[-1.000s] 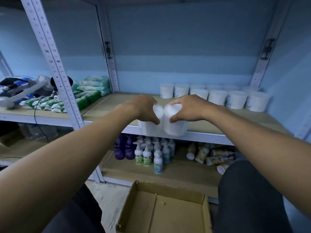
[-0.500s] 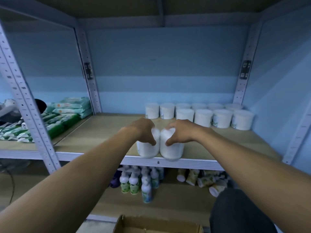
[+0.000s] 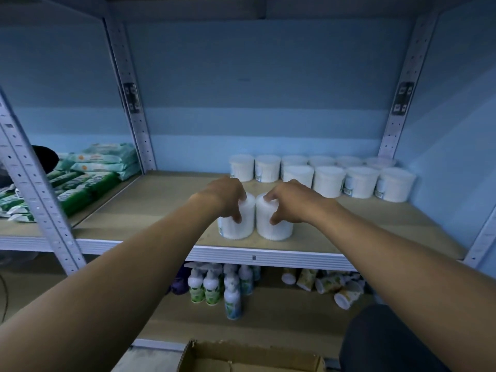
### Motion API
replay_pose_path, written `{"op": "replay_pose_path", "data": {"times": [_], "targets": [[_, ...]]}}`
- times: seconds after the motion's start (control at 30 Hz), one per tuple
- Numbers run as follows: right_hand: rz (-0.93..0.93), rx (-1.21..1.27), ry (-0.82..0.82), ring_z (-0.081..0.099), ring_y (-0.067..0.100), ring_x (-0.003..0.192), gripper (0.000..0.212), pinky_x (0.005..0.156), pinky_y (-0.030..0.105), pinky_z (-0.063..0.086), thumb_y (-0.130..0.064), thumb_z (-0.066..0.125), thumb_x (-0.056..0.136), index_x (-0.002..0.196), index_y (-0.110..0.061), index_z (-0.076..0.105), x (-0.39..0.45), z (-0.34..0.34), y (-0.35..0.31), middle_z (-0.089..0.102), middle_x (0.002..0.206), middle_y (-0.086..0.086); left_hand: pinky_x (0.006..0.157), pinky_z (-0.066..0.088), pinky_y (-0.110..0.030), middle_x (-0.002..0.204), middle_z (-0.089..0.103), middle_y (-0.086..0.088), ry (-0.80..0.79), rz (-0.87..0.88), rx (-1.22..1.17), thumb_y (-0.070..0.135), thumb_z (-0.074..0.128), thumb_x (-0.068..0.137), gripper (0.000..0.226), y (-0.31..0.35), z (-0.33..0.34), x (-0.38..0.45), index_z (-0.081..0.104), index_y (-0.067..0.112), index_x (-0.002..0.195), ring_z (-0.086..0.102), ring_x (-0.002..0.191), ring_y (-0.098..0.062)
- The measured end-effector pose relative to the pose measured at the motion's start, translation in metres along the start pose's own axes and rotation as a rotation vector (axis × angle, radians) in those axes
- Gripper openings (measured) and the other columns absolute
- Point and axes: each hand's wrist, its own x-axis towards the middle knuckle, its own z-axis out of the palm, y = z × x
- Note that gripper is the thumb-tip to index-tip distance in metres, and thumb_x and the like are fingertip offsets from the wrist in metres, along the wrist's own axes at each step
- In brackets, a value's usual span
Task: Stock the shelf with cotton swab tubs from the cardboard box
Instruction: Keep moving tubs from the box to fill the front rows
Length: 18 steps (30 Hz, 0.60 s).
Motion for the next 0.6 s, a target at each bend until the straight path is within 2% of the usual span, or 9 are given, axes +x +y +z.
{"op": "replay_pose_path", "data": {"times": [0.13, 0.33, 0.4, 0.47, 0.53, 0.6], "targets": [[0.017, 0.036, 0.033, 0.052, 0.024, 0.128, 0.075, 0.097, 0.035, 0.047, -0.034, 0.085, 0.076, 0.143, -0.028, 0.052, 0.012, 0.004, 0.002, 0.049, 0.145, 0.004, 0.089, 0.049, -0.031, 0.126, 0.062, -0.005, 0.036, 0.001, -0.015, 0.033, 0.085, 0.073, 0.060, -0.003, 0.003, 0.010, 0.064, 0.019, 0.128, 0.059, 0.114, -0.024], [0.021, 0.073, 0.058, 0.053, 0.024, 0.127, 0.072, 0.095, 0.034, 0.047, -0.030, 0.085, 0.077, 0.142, -0.025, 0.054, 0.033, 0.006, 0.002, 0.051, 0.144, 0.006, 0.089, 0.051, -0.032, 0.119, 0.065, -0.008, 0.070, -0.009, -0.021, 0.031, 0.081, 0.078, 0.042, -0.012, 0.010, 0.032, 0.068, 0.013, 0.113, 0.059, 0.110, -0.026], [0.022, 0.070, 0.063, 0.054, 0.024, 0.126, 0.071, 0.093, 0.033, 0.047, -0.029, 0.084, 0.078, 0.142, -0.025, 0.054, 0.041, 0.006, 0.002, 0.052, 0.143, 0.007, 0.085, 0.050, -0.031, 0.117, 0.066, -0.008, 0.078, -0.023, -0.031, 0.030, 0.082, 0.076, 0.029, -0.014, 0.011, 0.041, 0.061, 0.020, 0.094, 0.059, 0.102, -0.025], [0.018, 0.063, 0.060, 0.056, 0.025, 0.122, 0.067, 0.090, 0.032, 0.048, -0.028, 0.083, 0.080, 0.141, -0.024, 0.055, 0.049, 0.006, 0.003, 0.053, 0.140, 0.007, 0.081, 0.050, -0.032, 0.117, 0.065, -0.007, 0.086, -0.028, -0.046, 0.029, 0.083, 0.074, 0.036, -0.016, 0.012, 0.051, 0.051, 0.028, 0.089, 0.057, 0.095, -0.025], [0.021, 0.057, 0.048, 0.055, 0.025, 0.123, 0.067, 0.091, 0.032, 0.047, -0.029, 0.081, 0.083, 0.143, -0.024, 0.053, 0.056, 0.005, 0.004, 0.050, 0.141, 0.008, 0.081, 0.049, -0.032, 0.118, 0.061, -0.007, 0.088, -0.030, -0.065, 0.029, 0.083, 0.074, 0.038, -0.019, 0.014, 0.060, 0.049, 0.029, 0.090, 0.058, 0.102, -0.027], [0.032, 0.057, 0.033, 0.052, 0.026, 0.127, 0.069, 0.098, 0.033, 0.047, -0.029, 0.078, 0.085, 0.147, -0.024, 0.047, 0.063, 0.004, 0.004, 0.043, 0.146, 0.009, 0.085, 0.049, -0.032, 0.122, 0.057, -0.005, 0.078, -0.033, -0.090, 0.029, 0.082, 0.076, 0.037, -0.022, 0.015, 0.068, 0.049, 0.030, 0.093, 0.056, 0.112, -0.027]]}}
